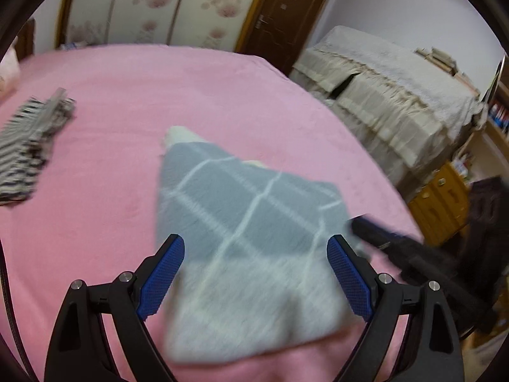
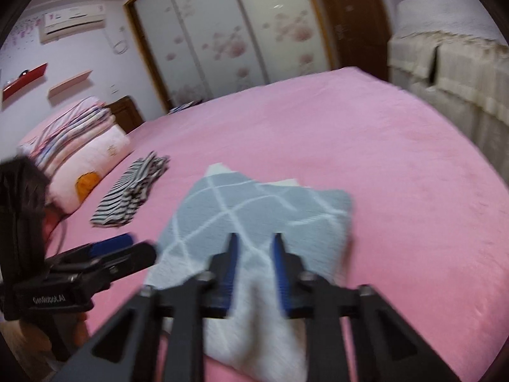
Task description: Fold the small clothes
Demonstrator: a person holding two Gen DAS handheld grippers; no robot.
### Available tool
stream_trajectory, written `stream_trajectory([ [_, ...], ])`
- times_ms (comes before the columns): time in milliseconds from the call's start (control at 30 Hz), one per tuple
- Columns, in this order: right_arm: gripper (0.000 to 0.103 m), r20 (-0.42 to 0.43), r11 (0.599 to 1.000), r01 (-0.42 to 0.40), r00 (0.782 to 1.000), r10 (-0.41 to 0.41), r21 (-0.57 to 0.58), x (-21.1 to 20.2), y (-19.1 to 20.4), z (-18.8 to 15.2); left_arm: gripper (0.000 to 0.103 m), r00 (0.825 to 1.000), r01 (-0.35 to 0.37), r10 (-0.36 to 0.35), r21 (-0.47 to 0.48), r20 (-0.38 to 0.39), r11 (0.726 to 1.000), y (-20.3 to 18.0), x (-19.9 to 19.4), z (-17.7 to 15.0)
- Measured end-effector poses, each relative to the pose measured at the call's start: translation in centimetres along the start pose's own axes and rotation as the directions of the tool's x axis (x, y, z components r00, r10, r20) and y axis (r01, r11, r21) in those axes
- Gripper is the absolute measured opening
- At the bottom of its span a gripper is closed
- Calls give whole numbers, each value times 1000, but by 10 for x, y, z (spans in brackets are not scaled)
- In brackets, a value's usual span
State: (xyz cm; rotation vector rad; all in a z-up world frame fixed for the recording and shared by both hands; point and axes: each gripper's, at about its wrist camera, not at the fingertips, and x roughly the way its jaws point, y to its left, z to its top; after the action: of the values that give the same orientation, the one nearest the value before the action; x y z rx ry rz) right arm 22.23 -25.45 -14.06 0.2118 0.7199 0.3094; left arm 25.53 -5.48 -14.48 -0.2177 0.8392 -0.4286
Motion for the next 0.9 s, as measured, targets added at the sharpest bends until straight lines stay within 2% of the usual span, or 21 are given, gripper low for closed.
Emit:
stream_trajectory([
  [33,11,-15,1000,-1,1000,1,-10,10,3,2,89,999,34,-34,-10,-20,999,0,8,5],
  [100,10,-53,999,33,998,-34,-17,29,3,4,78,996,65,-66,-16,-64,998,0,27,12],
  [167,9,-99,996,88,991,-89,-9,49,-5,3,71,994,43,-43,-4,-104,999,0,48,13],
  [200,2,-130,992,129,983,-127,6,59,-15,1,69,994,30,-30,5,-101,1000,2,53,14],
  [300,0,-162,987,144,978,-130,73,69,-41,-4,64,995,11,-7,44,-96,999,6,63,17],
  [367,0,-156,985,134,981,-115,112,66,-54,-5,63,996,-4,10,71,-85,997,6,66,16],
  [533,0,-157,987,139,980,-126,78,61,-48,-3,63,996,-13,19,74,-82,997,6,63,17],
  [567,0,-156,987,137,980,-124,79,60,-48,-2,63,996,-11,16,67,-84,998,6,61,17],
  [633,2,-155,989,124,982,-111,79,53,-45,1,72,996,-16,21,52,-91,999,4,54,20],
  [700,3,-143,989,128,983,-116,73,45,-43,3,93,995,-49,53,52,-82,997,-4,48,21],
  [767,8,-127,989,130,985,-121,67,32,-41,5,95,995,-80,84,69,-55,994,-9,35,23],
  [833,27,-106,989,128,987,-120,70,18,-40,6,97,994,-100,105,97,-43,990,-15,25,24],
  [900,41,-83,988,135,988,-129,75,5,-38,7,99,992,-118,123,117,-33,986,-20,13,25],
])
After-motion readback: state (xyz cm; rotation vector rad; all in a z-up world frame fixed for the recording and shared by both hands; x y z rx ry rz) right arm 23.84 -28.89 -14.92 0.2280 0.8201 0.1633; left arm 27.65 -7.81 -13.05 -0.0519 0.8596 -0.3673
